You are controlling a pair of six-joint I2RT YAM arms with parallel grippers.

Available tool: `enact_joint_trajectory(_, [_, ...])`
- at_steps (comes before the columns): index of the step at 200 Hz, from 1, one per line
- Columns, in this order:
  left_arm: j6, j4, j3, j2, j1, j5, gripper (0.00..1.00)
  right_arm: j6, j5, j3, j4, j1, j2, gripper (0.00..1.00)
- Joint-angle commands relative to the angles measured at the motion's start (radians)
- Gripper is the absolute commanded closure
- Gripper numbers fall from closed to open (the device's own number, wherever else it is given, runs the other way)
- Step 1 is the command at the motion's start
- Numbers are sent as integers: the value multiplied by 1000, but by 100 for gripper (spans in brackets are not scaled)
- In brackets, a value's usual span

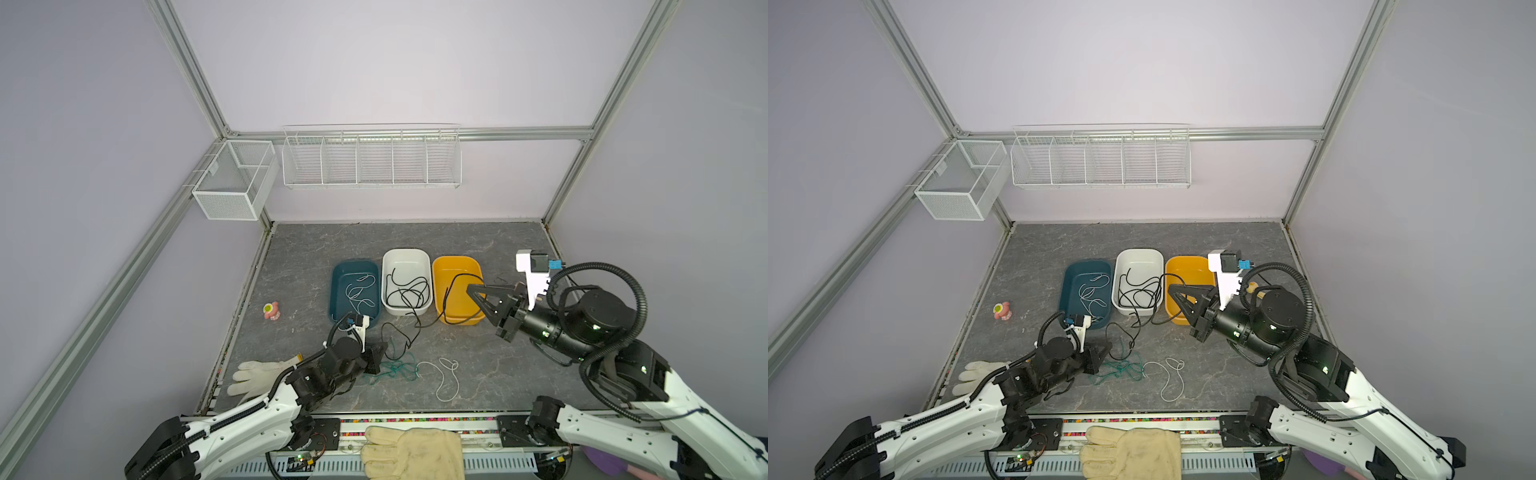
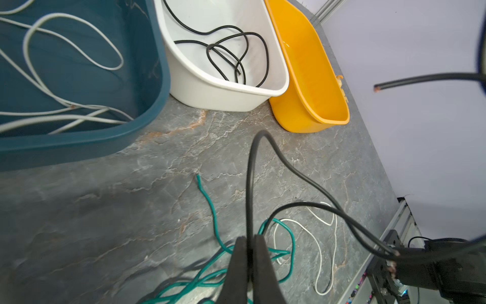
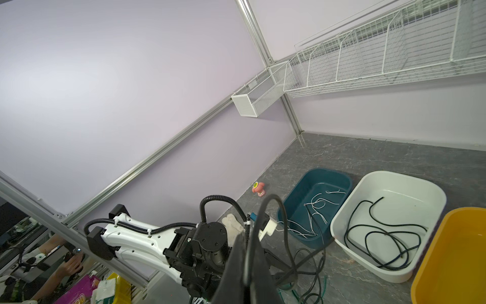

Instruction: Untangle the cables

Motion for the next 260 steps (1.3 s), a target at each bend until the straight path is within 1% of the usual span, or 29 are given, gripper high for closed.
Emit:
enact_joint_trajectory(1, [4, -77, -22, -26, -2, -56, 100, -42, 83, 30, -58, -1, -31, 94])
enact_joint_trajectory(11, [5, -97, -24, -61, -2, -65, 100, -47, 104, 39, -76, -1, -41, 94])
enact_joint_trajectory(63, [19, -216, -18, -133, -2, -115, 100, -92, 193, 119, -176, -2, -65, 94])
enact_joint_trajectory(118, [51, -301, 4, -153, -1, -155, 100, -123, 224, 194, -246, -3, -71, 94])
enact_joint_trajectory(156, [65, -320, 32, -154, -1, -159, 100, -139, 208, 220, -262, -2, -66, 94])
enact_joint_trajectory(194, [100, -350, 79, -173, -1, -164, 100, -144, 165, 197, -239, -2, -32, 94])
enact_joint_trajectory(237, [150, -396, 91, -200, -1, -175, 100, -155, 73, 168, -177, -3, 19, 94])
enact_joint_trajectory(260, [146, -398, 76, -224, -1, -189, 100, -165, 33, 164, -130, -4, 66, 94])
